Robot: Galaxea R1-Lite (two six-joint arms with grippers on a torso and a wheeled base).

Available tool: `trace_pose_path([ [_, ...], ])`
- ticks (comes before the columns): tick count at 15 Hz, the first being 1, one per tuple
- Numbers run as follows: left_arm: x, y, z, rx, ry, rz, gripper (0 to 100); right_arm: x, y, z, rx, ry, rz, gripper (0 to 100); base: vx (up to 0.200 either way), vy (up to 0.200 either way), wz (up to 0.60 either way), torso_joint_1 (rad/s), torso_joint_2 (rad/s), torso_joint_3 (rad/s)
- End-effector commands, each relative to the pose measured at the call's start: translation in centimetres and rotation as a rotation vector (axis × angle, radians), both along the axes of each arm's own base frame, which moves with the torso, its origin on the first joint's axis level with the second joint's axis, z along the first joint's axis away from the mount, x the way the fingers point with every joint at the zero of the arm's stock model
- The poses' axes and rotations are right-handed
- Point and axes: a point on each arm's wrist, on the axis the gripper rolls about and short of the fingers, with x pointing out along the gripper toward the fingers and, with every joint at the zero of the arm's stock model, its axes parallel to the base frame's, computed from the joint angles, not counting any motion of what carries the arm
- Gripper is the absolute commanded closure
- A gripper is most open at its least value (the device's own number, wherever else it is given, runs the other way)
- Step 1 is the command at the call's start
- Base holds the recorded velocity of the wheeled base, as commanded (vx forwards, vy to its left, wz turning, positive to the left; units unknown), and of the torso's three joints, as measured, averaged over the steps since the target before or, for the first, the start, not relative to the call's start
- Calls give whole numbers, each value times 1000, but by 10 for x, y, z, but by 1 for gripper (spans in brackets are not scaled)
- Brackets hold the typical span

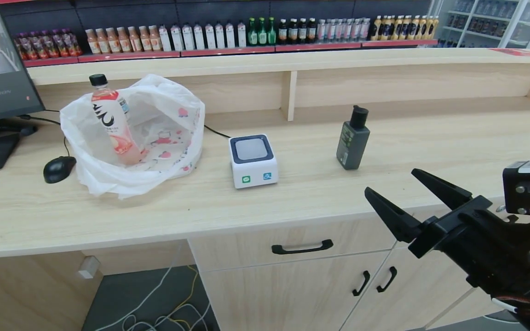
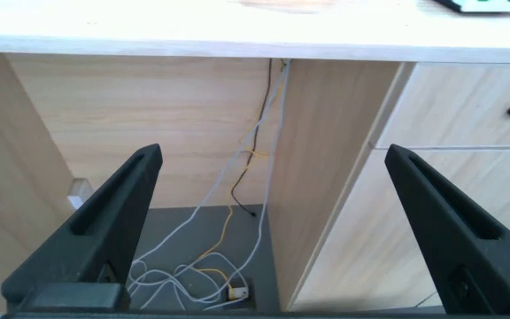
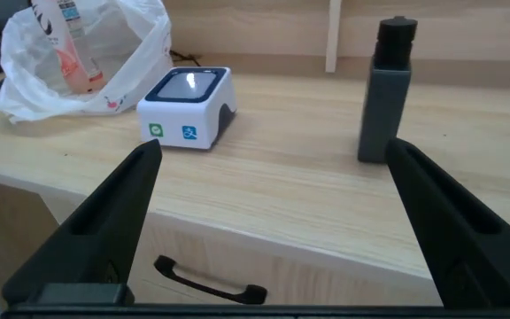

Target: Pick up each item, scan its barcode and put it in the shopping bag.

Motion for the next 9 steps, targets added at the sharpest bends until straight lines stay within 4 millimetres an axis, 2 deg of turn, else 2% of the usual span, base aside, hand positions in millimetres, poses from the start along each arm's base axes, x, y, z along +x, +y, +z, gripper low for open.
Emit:
trace_pose_path([
  [1, 0, 0, 0, -1, -1, 0, 0, 1, 1, -2, -5, 7, 0, 0, 0, 0, 0, 0, 0, 0],
  [6, 0, 0, 0, 1, -1, 0, 0, 9, 1, -2, -5, 9, -19, 0, 0, 0, 0, 0, 0, 0],
  [7, 0, 0, 0, 2, -1, 0, 0, 20, 1, 4, 11, -15, -45, 0, 0, 0, 0, 0, 0, 0],
  [9, 0, 0, 0, 2, -1, 0, 0, 30, 5, 2, 8, -13, -52, 0, 0, 0, 0, 0, 0, 0],
])
